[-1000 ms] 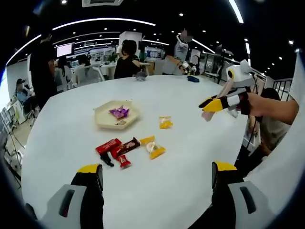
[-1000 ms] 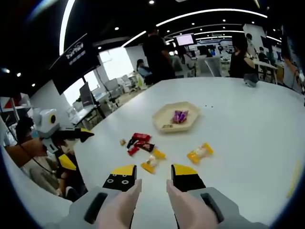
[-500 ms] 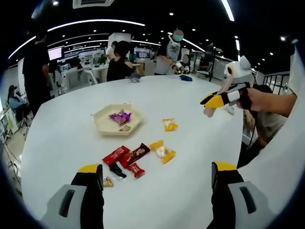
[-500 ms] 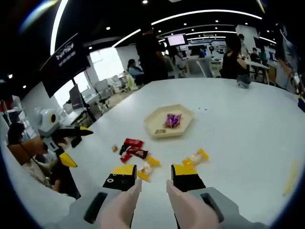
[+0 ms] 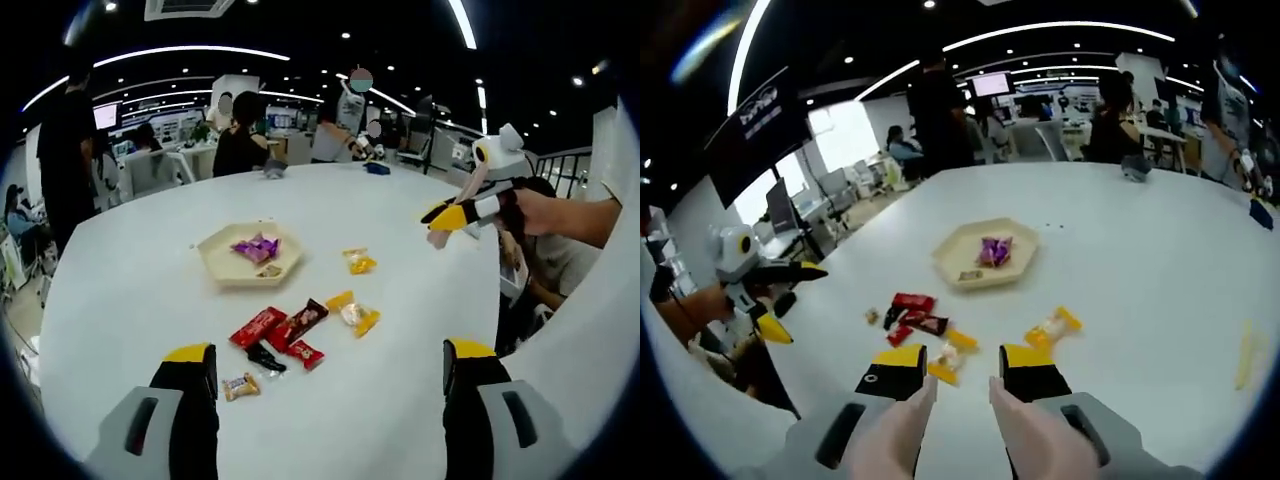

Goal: Place the target food into the container with the food tongs after gripping and lifting it, then release it inside without dropping or visibly crushing the food.

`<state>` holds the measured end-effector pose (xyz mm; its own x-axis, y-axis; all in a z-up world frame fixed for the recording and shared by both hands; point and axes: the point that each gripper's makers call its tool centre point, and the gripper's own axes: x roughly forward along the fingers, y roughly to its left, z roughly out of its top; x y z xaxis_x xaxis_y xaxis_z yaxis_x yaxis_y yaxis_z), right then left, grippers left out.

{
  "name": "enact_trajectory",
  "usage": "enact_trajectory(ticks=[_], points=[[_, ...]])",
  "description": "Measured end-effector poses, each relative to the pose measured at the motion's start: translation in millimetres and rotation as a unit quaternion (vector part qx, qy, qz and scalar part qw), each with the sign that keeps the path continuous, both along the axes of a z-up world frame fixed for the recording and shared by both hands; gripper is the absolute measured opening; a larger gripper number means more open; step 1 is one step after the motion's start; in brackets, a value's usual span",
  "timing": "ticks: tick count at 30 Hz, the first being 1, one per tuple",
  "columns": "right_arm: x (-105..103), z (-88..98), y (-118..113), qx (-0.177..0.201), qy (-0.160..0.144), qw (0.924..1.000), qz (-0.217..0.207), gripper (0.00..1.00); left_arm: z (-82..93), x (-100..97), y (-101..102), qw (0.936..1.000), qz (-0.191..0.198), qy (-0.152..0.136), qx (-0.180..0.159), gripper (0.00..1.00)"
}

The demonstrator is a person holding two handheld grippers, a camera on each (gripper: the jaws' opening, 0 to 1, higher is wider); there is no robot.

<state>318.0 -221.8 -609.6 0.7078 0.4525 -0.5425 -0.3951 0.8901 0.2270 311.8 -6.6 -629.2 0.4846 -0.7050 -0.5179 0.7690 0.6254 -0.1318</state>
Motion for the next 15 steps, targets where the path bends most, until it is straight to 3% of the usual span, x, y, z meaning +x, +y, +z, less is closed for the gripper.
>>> enact_trajectory(ticks=[6, 15], points=[[4, 4.8, -3, -0.002, -0.009, 0.9999, -0.012, 0.28, 1.9, 3.8, 8, 1.0000, -0.001, -0.007, 0.001, 0.93], [12, 3.5, 0, -0.002, -0.013, 0.9999, -0.001, 0.28, 6.9, 5.2, 4, 0.9999, 0.006, -0.009, -0.003, 0.94]])
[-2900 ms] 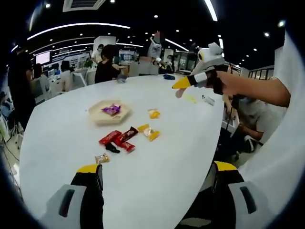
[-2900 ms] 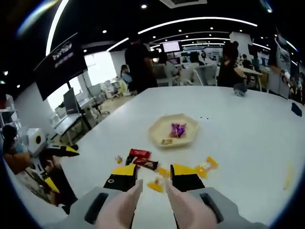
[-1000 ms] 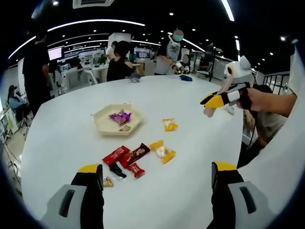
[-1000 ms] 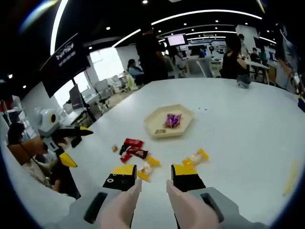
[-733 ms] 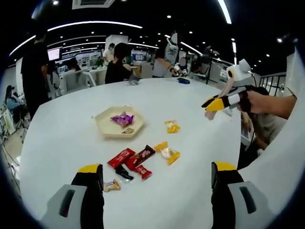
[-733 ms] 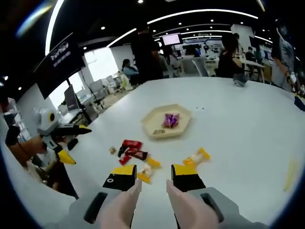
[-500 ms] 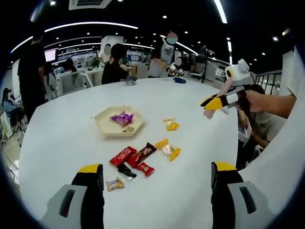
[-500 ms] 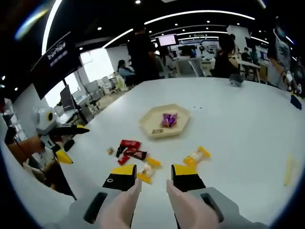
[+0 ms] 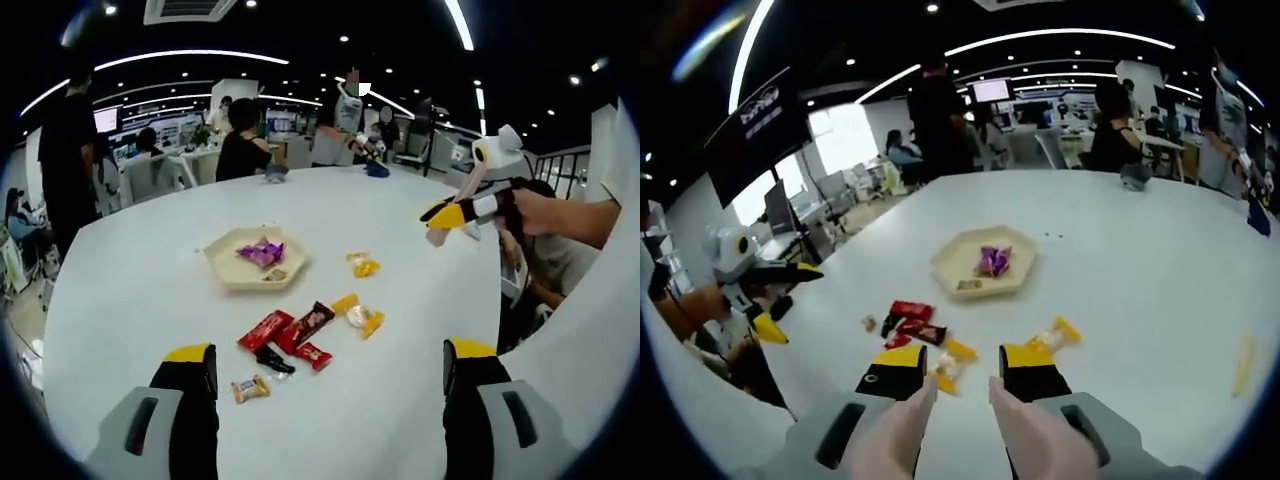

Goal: Place the target food into the container with the food tongs after gripping and lifting it, then release it inside without dropping or visibly crushing the food.

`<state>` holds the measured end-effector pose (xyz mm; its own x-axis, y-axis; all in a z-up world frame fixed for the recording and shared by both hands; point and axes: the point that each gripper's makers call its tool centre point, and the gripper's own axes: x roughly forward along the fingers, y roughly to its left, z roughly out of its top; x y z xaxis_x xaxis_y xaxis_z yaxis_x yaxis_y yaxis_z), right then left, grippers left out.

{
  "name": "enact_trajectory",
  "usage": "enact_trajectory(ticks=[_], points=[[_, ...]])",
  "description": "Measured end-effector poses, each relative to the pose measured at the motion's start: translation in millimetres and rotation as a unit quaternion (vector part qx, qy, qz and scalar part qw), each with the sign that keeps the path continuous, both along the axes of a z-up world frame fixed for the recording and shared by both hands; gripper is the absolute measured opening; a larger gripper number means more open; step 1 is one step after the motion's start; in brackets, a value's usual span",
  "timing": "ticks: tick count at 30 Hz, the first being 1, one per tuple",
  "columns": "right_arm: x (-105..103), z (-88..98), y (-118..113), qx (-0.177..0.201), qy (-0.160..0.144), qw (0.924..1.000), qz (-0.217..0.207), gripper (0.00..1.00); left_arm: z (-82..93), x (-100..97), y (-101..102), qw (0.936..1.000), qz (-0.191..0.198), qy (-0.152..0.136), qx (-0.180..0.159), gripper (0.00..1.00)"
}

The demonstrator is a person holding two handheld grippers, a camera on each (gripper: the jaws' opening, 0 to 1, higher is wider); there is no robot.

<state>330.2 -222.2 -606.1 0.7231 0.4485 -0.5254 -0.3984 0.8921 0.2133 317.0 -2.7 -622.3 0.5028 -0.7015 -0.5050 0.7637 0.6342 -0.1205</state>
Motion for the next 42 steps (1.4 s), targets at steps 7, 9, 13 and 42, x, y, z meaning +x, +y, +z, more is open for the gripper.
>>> enact_trajectory(ticks=[7, 9, 13, 42], points=[[3, -2.9, 2, -0.008, -0.004, 0.9999, 0.008, 0.28, -0.7, 0.7, 4, 1.0000, 0.003, -0.001, 0.003, 0.94], [5, -2.6, 2, -0.007, -0.007, 0.9999, 0.006, 0.28, -2.2, 1.3, 5, 1.0000, 0.002, -0.001, 0.005, 0.93], [9, -3.7, 2, -0.010, -0.013, 0.9999, 0.006, 0.28, -2.3, 1.6, 8, 1.0000, 0.005, -0.003, 0.007, 0.93], [28, -3.0, 16, -0.010, -0.020, 0.9990, 0.037, 0.28, -4.9, 1.5, 22, 0.9997, 0.026, 0.002, 0.005, 0.93]])
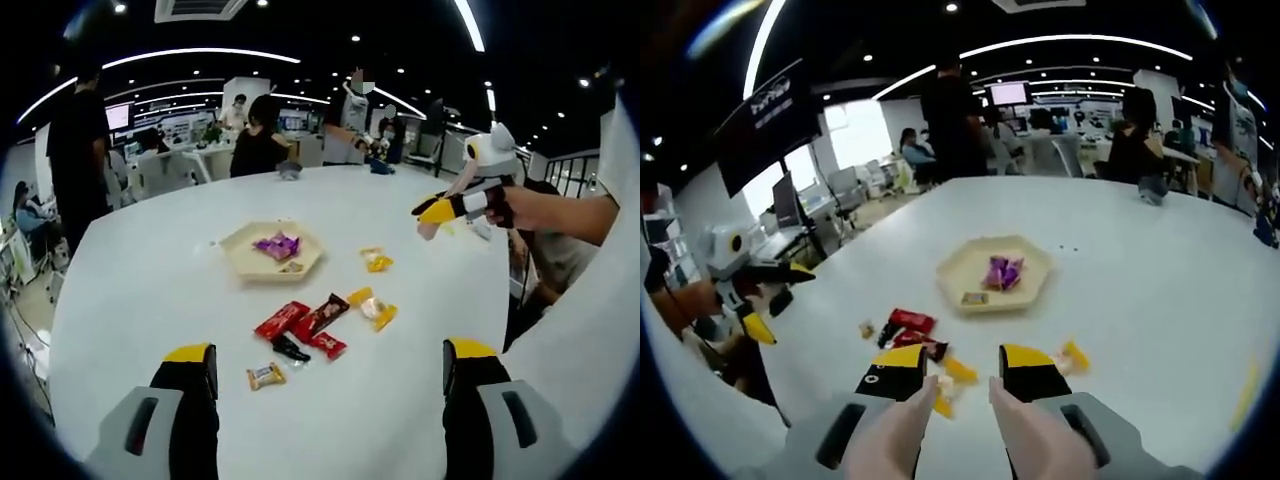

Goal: Place the target food into the container with the food tongs after gripping and lifting it, then release it inside without dropping or visibly crushing the food.

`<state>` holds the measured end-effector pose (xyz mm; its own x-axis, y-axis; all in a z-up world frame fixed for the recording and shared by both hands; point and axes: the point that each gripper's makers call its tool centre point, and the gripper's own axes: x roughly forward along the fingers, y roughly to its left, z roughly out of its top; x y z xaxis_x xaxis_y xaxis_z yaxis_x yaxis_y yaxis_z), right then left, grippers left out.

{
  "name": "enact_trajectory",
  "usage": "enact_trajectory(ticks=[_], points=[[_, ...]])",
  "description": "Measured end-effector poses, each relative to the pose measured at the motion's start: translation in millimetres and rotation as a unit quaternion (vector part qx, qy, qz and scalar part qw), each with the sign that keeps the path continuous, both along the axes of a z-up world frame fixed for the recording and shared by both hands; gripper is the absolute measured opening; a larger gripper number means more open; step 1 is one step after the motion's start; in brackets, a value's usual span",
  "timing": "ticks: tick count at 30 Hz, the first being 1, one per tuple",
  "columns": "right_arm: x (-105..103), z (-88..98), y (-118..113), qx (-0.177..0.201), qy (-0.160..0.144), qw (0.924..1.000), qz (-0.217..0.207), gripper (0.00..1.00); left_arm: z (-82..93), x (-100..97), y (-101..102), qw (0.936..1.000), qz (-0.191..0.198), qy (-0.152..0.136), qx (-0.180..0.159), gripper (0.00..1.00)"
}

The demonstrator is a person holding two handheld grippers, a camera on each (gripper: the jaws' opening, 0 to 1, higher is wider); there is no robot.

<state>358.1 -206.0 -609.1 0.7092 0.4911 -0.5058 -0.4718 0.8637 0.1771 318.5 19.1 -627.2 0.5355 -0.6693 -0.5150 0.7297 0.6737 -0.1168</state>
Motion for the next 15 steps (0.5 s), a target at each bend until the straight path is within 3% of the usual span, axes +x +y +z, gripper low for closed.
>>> enact_trajectory(ticks=[15], points=[[8, -10.9, 18, -0.036, -0.005, 0.9978, 0.056, 0.27, -0.8, -3.4, 6, 1.0000, 0.005, 0.001, 0.004, 0.93]])
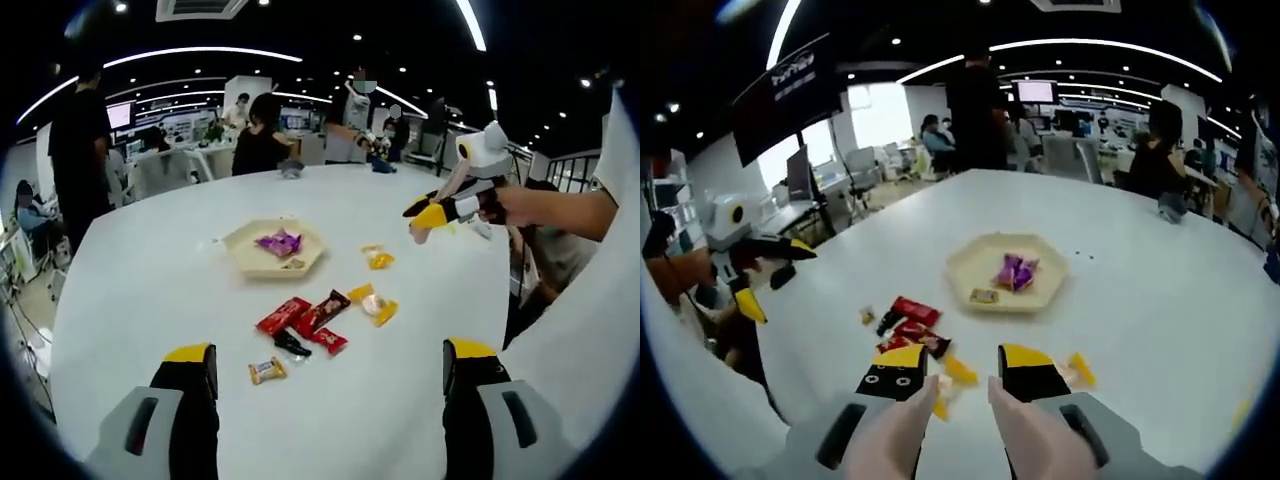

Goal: Place the target food into the container with the food tongs after gripping and lifting it, then release it inside without dropping or visibly crushing the food.

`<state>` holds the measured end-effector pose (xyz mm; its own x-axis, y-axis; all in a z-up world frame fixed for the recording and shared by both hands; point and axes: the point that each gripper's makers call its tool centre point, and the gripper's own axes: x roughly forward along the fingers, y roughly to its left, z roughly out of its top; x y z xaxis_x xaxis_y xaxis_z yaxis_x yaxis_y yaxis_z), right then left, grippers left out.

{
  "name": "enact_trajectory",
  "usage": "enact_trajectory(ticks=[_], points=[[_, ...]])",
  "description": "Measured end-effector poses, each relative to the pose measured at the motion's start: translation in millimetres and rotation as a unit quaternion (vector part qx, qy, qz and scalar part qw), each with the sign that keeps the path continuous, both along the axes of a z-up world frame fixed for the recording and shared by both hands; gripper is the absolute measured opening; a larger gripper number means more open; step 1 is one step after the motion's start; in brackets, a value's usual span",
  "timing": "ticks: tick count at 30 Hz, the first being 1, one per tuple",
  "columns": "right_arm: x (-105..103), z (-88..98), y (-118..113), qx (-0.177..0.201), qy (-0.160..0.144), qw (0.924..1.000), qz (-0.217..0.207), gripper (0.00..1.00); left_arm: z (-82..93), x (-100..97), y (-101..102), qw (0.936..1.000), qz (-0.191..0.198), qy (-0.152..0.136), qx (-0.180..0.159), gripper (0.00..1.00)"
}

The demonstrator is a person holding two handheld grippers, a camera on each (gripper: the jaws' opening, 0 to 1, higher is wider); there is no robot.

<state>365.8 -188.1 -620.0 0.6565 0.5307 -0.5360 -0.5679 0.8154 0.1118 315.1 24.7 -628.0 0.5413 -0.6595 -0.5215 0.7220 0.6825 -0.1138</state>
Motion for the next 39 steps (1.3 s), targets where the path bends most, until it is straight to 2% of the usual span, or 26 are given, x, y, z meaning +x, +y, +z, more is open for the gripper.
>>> enact_trajectory(ticks=[8, 22, 31, 39], points=[[3, -1.7, 10, -0.011, -0.007, 0.9995, 0.027, 0.27, -0.3, 0.7, 3, 1.0000, 0.005, 0.002, 0.001, 0.93], [9, -6.4, 18, -0.015, -0.005, 0.9989, 0.044, 0.28, -1.4, -0.1, 3, 1.0000, 0.006, 0.004, 0.005, 0.93], [10, -19.5, 18, -0.026, 0.021, 0.9993, 0.019, 0.28, -2.4, -2.3, 3, 0.9999, 0.012, 0.006, 0.003, 0.93], [5, -36.8, 23, -0.006, 0.055, 0.9985, -0.008, 0.28, -3.4, -4.9, 4, 0.9999, 0.013, 0.008, 0.003, 0.93]])
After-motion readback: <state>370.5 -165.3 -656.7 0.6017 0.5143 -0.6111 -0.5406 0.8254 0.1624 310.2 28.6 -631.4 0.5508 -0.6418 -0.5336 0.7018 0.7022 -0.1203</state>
